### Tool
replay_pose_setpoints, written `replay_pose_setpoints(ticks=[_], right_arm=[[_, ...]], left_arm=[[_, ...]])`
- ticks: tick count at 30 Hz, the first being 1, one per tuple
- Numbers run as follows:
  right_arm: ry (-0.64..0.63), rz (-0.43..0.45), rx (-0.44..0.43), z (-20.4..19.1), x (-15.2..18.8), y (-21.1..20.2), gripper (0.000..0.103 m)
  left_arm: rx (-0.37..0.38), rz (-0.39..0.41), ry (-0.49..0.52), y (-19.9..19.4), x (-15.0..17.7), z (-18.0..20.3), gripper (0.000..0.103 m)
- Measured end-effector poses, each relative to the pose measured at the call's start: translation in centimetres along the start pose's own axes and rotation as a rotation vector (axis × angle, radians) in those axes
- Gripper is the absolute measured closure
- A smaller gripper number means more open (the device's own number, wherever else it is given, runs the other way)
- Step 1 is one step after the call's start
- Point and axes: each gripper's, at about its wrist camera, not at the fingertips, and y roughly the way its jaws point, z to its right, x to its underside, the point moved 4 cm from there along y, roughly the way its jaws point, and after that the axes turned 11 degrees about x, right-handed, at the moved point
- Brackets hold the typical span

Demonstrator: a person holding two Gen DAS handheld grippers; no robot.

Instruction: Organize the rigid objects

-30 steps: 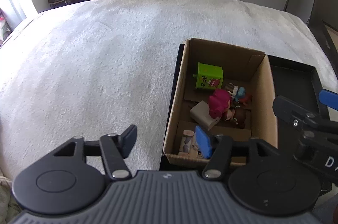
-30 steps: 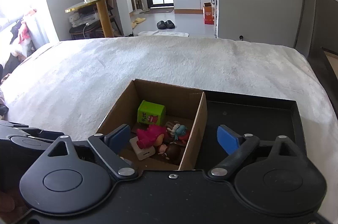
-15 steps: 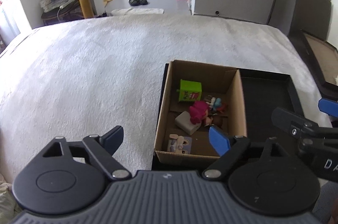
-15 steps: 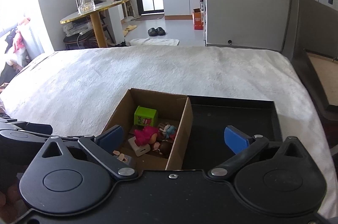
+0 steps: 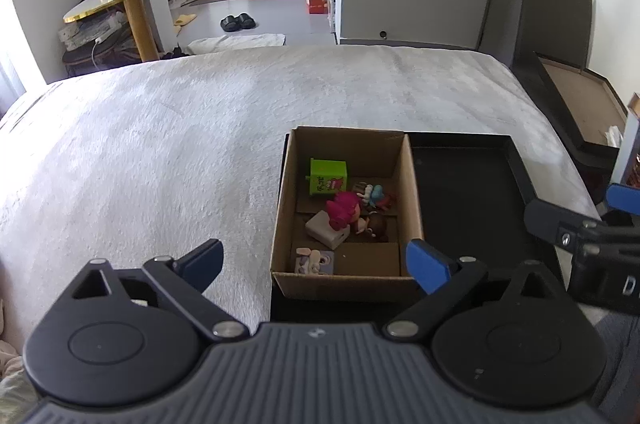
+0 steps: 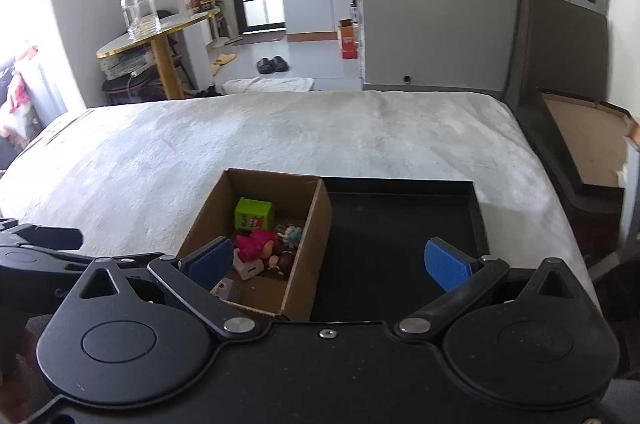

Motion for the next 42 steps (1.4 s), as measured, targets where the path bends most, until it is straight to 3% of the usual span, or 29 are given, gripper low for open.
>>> replay_pose_setpoints(ticks=[19, 42], right_arm=[[0.036, -0.006, 0.007, 2.3, 0.7, -3.9, 0.0], [0.038, -0.007, 0.028, 3.5, 1.6, -6.2, 0.0]], left_arm=[[0.039, 0.022, 0.048, -4.3, 1.3, 1.7, 0.001], [0.033, 0.073, 0.09, -8.1, 1.6, 1.9, 0.001]])
